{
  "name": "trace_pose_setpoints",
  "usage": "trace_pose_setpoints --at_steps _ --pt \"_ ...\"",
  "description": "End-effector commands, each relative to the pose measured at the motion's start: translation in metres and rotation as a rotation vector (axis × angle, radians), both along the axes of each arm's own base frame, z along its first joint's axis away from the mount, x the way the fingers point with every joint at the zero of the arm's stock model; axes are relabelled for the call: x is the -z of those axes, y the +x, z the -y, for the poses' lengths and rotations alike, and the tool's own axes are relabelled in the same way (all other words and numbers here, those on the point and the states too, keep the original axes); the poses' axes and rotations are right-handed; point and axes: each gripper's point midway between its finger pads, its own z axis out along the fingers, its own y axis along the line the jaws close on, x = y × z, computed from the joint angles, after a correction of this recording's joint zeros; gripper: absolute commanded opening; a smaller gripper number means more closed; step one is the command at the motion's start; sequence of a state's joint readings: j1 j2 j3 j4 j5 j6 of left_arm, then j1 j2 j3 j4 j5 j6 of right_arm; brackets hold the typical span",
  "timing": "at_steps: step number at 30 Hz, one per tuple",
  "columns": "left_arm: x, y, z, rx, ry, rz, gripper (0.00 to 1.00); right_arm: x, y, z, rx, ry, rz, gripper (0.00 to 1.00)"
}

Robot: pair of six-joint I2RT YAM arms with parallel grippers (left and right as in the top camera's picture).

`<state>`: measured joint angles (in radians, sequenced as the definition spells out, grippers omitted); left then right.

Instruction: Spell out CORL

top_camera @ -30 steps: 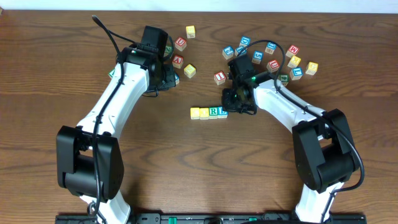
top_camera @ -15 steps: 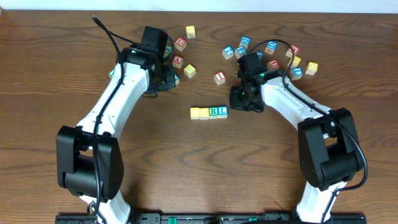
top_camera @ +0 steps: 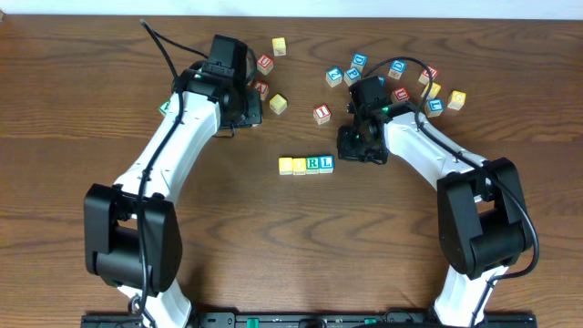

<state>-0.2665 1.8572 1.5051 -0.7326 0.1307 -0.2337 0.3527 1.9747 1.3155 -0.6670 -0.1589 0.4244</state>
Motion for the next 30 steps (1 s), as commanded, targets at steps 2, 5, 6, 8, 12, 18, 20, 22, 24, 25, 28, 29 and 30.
trace_pose_setpoints --at_steps 2,5,6,8,12,18,20,22,24,25,28,29,30 --pt "0.010 -0.006 0.021 0.121 0.015 -0.008 0.08 -0.001 0.006 0.000 -0.012 -0.013 0.022 0.13" --pt "0.016 -0.008 0.032 0.149 0.018 -0.013 0.07 -0.001 0.006 0.001 -0.010 -0.019 0.024 0.20" --pt "0.018 -0.009 0.035 0.155 0.018 -0.016 0.08 -0.001 0.006 0.001 -0.010 -0.021 0.025 0.21" --pt "0.023 -0.009 0.042 0.161 0.017 -0.024 0.07 -0.001 0.005 0.001 -0.012 -0.022 0.023 0.23" --pt "0.037 -0.012 0.051 0.167 0.020 -0.051 0.08 0.000 0.005 0.003 -0.013 -0.053 0.030 0.22" --pt "0.046 -0.015 0.058 0.159 0.016 -0.071 0.07 0.001 0.006 0.006 0.002 -0.092 0.043 0.09" --pt "0.047 -0.016 0.060 0.142 0.009 -0.078 0.08 0.001 0.006 0.005 0.000 -0.095 0.046 0.08" --pt "0.047 -0.017 0.061 0.131 0.005 -0.082 0.07 0.001 0.006 0.005 -0.001 -0.094 0.046 0.08" --pt "0.047 -0.017 0.062 0.134 0.006 -0.082 0.07 0.001 0.006 0.005 0.000 -0.094 0.046 0.08" --pt "0.048 -0.018 0.063 0.135 0.005 -0.083 0.08 0.001 0.006 0.005 -0.001 -0.095 0.046 0.09" --pt "0.049 -0.020 0.067 0.143 0.007 -0.088 0.07 0.001 0.006 0.005 0.000 -0.099 0.048 0.09" --pt "0.051 -0.021 0.068 0.146 0.008 -0.092 0.08 0.001 0.006 0.005 0.000 -0.099 0.048 0.09" --pt "0.052 -0.022 0.070 0.150 0.009 -0.094 0.07 0.001 0.007 0.005 0.001 -0.098 0.047 0.09"
